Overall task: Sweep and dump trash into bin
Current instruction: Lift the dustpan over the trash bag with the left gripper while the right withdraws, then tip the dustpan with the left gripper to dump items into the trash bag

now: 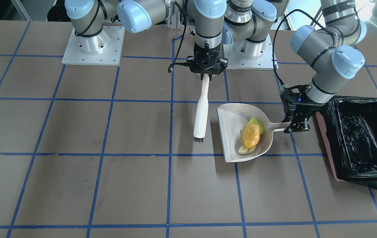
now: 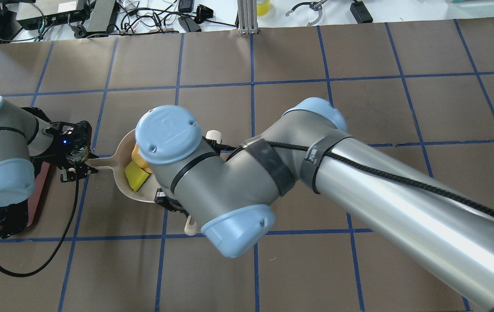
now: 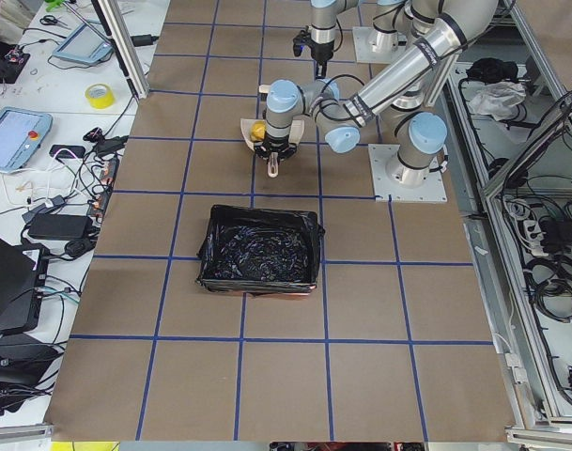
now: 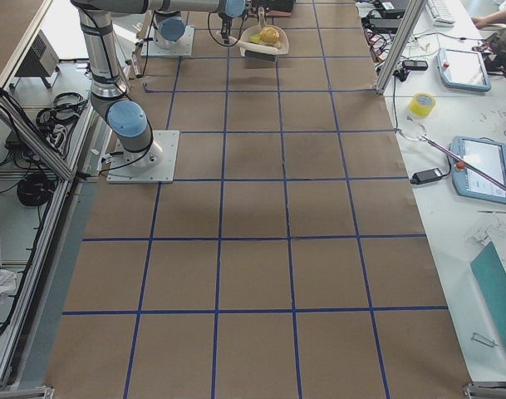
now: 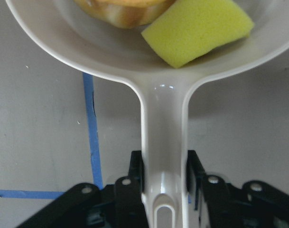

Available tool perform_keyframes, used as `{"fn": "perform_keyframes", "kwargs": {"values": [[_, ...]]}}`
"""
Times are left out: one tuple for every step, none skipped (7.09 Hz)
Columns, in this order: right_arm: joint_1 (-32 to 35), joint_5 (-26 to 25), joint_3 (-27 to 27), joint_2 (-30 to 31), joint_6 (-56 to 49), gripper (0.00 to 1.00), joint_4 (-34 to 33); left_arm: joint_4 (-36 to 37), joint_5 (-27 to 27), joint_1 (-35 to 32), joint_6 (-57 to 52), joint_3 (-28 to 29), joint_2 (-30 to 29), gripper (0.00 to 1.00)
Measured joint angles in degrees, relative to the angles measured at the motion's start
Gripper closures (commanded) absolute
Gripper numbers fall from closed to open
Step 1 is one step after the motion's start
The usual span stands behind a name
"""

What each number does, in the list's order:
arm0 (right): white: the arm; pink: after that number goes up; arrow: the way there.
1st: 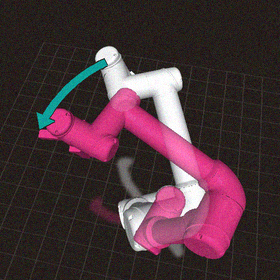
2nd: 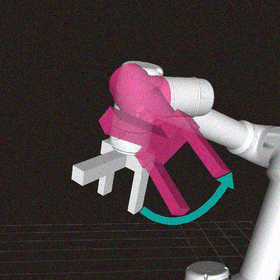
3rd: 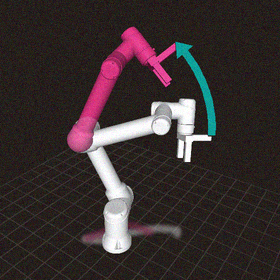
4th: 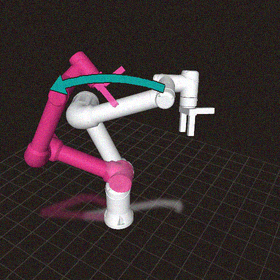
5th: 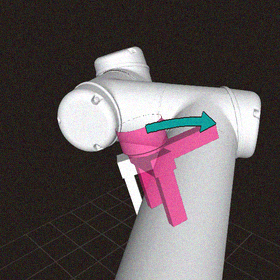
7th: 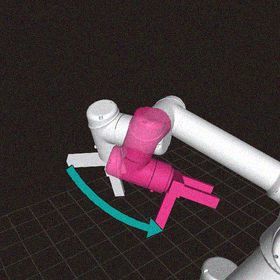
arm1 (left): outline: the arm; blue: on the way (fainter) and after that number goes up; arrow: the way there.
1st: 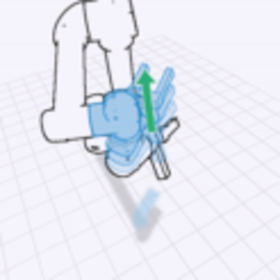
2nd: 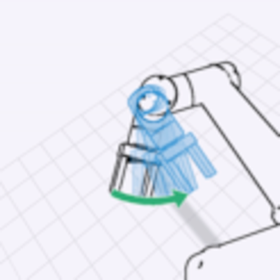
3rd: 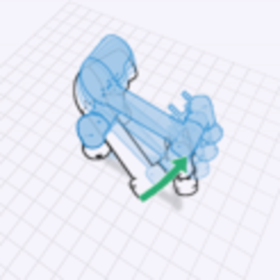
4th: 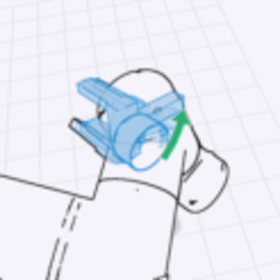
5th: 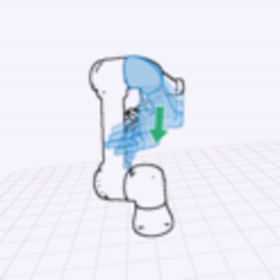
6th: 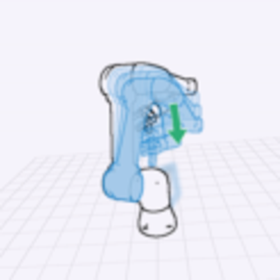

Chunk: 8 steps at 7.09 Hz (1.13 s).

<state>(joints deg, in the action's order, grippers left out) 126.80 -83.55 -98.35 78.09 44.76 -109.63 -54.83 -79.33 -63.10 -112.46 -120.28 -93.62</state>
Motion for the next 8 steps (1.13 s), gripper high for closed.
{"fn": "perform_keyframes", "kwargs": {"values": [[-5.8, -0.9, -0.1, 1.4, -6.8, 1.0, 3.3, -7.2, 2.7, 3.0, -0.7, 5.6, 0.3, 1.0], [-12.3, -2.4, -0.1, 2.3, -14.4, 1.0, 5.2, -16.1, 4.4, 6.2, -2.9, 12.9, 0.4, 1.0], [-19.0, -3.1, -0.1, 2.5, -21.8, 1.0, 5.9, -23.6, 5.3, 10.2, -7.1, 18.8, 0.0, 1.0], [-25.9, -3.1, -0.2, 2.3, -29.4, 1.0, 6.0, -28.1, 5.7, 15.7, -12.6, 22.0, -0.6, 1.0], [-32.2, -3.2, -0.2, 1.8, -37.1, 1.0, 5.7, -30.0, 5.1, 21.6, -18.0, 23.4, -0.9, 1.0], [-38.1, -3.3, -0.2, 1.1, -44.9, 1.0, 5.2, -30.6, 3.4, 27.4, -23.1, 24.6, -1.2, 1.0], [-43.2, -3.8, -0.2, 0.6, -51.0, 1.0, 4.8, -30.6, 1.2, 32.0, -26.9, 26.6, -1.5, 1.0], [-47.3, -5.4, -0.2, 0.2, -56.0, 1.0, 4.2, -29.7, -1.4, 34.7, -29.1, 29.2, -2.0, 1.0]]}}
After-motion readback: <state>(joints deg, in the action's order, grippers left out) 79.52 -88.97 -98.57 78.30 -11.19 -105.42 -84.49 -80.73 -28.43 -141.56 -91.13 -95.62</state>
